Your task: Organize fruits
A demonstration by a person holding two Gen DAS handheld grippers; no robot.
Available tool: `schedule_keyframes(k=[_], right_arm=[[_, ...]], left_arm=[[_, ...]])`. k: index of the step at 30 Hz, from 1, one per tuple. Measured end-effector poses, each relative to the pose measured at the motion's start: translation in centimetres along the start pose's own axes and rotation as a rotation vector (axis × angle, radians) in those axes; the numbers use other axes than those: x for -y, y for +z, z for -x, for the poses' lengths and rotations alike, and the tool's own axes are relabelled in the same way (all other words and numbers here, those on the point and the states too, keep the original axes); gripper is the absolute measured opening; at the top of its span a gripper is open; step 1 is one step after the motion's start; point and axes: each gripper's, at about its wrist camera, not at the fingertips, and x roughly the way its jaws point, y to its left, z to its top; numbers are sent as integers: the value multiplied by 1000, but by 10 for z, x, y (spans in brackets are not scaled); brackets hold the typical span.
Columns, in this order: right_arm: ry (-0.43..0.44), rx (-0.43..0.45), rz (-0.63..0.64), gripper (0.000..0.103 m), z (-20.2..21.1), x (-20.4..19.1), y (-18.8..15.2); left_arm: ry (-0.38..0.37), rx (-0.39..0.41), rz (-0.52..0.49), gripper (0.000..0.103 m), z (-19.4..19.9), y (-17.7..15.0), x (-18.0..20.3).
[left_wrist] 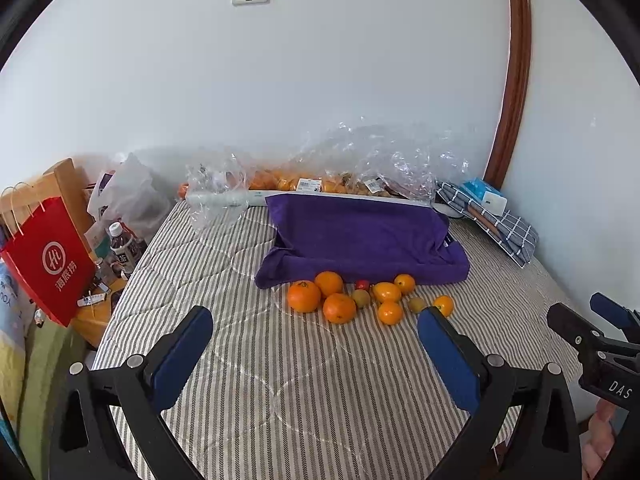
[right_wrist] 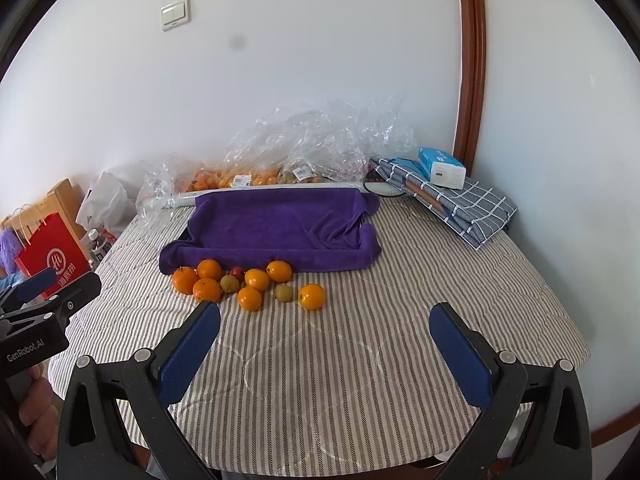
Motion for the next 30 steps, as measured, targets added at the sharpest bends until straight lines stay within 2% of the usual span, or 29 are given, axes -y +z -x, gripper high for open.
schedule_keyframes(k=[10,18,23,30], right_arm=[[-11,-2,0,103,-5,1,1],[15,19,-10,103,-17,4,1],[4,23,9,102,-30,0,3],[23,-18,29,97,-55,-5,2]], left_arm=[[11,13,5,103,-2,4,-4],[20,11,11,103,-20,6,-9],[-2,7,35,103,-32,6,-15],[3,4,18,102,-51,6,-19]])
